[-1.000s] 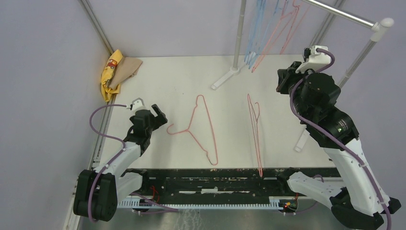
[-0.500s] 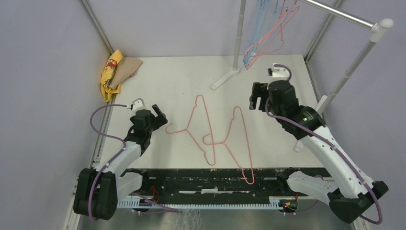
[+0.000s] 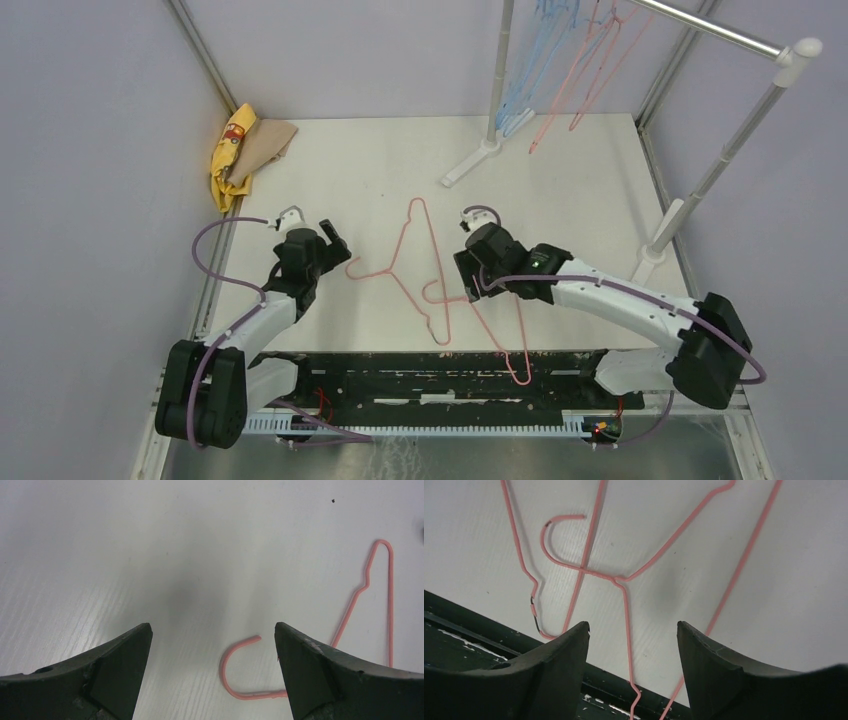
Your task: Organize the hangers
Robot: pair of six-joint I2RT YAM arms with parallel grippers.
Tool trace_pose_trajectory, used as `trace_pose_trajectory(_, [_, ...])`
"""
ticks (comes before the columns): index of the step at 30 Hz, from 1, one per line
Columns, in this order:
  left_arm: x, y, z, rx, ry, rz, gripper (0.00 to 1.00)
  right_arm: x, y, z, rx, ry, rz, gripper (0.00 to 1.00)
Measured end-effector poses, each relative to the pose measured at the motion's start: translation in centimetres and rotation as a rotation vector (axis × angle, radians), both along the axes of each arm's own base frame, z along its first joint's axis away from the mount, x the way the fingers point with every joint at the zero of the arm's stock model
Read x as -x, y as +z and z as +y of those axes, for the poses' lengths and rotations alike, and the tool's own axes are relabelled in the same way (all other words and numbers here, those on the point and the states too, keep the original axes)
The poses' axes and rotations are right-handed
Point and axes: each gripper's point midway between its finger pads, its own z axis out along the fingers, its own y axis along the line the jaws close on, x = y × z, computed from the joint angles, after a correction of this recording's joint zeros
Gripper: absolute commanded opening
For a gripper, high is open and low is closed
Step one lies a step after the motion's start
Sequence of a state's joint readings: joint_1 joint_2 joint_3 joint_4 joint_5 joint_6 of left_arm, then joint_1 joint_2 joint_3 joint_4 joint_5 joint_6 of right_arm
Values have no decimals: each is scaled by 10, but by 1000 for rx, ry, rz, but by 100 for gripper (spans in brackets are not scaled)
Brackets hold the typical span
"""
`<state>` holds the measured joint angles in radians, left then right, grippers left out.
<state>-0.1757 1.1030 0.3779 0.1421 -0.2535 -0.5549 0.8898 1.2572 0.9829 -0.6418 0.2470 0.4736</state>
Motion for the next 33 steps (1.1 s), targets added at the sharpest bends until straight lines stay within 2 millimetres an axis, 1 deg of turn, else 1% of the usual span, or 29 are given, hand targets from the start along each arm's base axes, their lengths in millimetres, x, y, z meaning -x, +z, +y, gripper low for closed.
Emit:
trace_pose_trajectory(2, [0, 0, 0, 0, 0, 0, 99, 10, -29, 2, 35, 20, 58, 72])
trace_pose_trajectory(5, [-1, 1, 0, -1, 2, -3, 99, 23, -67, -7, 87, 26, 132, 72])
trace_pose_trajectory(7, [-1, 1, 0, -1, 3, -4, 99, 31, -86, -13, 118, 29, 171, 72])
trace_pose_trajectory(9, [-1, 1, 0, -1, 3, -5, 99, 33, -96, -14, 134, 33, 191, 71])
trace_pose_trajectory(16, [-2, 2, 1, -3, 6, -9, 99, 28, -121, 0, 140, 65, 217, 64])
trace_pose_trajectory(18, [-2, 2, 1, -3, 6, -9, 99, 25, -123, 5, 133, 76, 213, 61])
trace_pose_trajectory(19, [-2, 2, 1, -3, 6, -10, 99, 24, -123, 8, 126, 79, 209, 57])
trace_pose_trajectory(22, [-2, 2, 1, -3, 6, -9, 99, 18, -123, 15, 112, 89, 192, 39])
trace_pose_trajectory(26, [-2, 2, 1, -3, 6, -9, 99, 12, -123, 22, 94, 96, 170, 14])
trace_pose_trajectory(27, [-2, 2, 1, -3, 7, -9, 99, 10, -123, 25, 84, 96, 165, 4])
trace_pose_trajectory(28, [-2, 2, 1, -3, 7, -9, 99, 9, -123, 27, 78, 97, 160, 1])
trace_pose_trajectory(33, [-2, 2, 1, -3, 7, -9, 99, 6, -123, 31, 48, 84, 141, 1])
